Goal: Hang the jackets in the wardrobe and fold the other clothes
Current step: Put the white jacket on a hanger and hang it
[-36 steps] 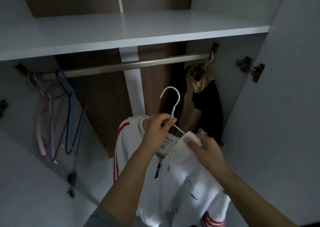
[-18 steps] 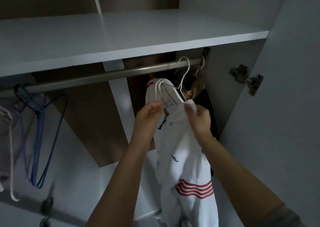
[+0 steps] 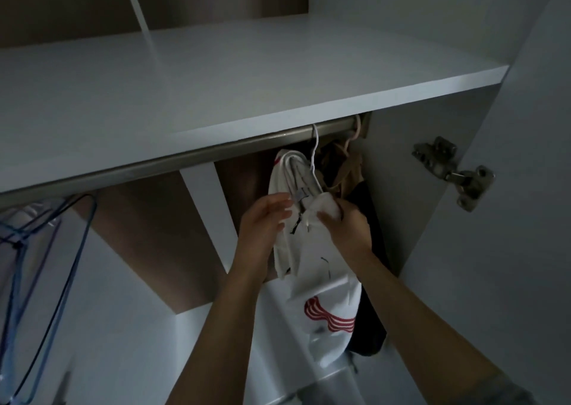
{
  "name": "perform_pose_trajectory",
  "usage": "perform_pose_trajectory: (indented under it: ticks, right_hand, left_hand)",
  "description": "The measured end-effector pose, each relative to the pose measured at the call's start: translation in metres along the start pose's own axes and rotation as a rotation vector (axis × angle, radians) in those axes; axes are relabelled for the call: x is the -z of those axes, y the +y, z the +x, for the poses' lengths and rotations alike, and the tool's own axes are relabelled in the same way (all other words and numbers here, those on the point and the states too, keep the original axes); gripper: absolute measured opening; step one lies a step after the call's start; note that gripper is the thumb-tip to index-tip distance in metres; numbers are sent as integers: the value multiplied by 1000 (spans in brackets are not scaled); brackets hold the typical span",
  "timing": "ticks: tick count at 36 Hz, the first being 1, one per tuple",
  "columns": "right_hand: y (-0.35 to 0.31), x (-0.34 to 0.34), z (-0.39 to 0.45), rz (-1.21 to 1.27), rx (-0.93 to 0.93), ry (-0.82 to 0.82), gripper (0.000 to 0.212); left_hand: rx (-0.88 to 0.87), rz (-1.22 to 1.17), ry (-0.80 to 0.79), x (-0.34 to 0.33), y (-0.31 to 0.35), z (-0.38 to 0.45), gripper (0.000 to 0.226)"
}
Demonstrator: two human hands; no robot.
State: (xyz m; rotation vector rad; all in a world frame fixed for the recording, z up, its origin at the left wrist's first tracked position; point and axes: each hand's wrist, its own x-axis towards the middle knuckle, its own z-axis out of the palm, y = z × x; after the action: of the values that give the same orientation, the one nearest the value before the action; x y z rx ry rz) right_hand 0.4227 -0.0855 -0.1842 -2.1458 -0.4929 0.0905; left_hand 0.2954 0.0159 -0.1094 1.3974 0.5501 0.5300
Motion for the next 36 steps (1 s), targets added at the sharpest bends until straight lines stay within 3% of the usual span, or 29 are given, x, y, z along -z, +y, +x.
perform_pose_trajectory:
  ticks: [7,14,19,23,27,36]
  right_hand:
    - [7,24,-52,118,30,113,34]
    - [-12,54,-134,405,21,120,24]
    - [-29,65,-206,428,-40,169,31]
    - [-37,76,-262,412,-85,313,31]
    - [-37,90,-329,379,-157,410,30]
    - [-33,146,-453,413,-284,729,28]
  left_hand:
    - [94,-63,-35,-5,-11,-6,20]
    - [50,-36,-232,6,-19,-46,23]
    - [42,-11,-372,17,-29,-85,29]
    - [-29,2,-441,28,-35,-114,31]
    - [37,-47,-655,28,-42,-168,24]
    - [133,-86,-926,-28,-34,-278,30]
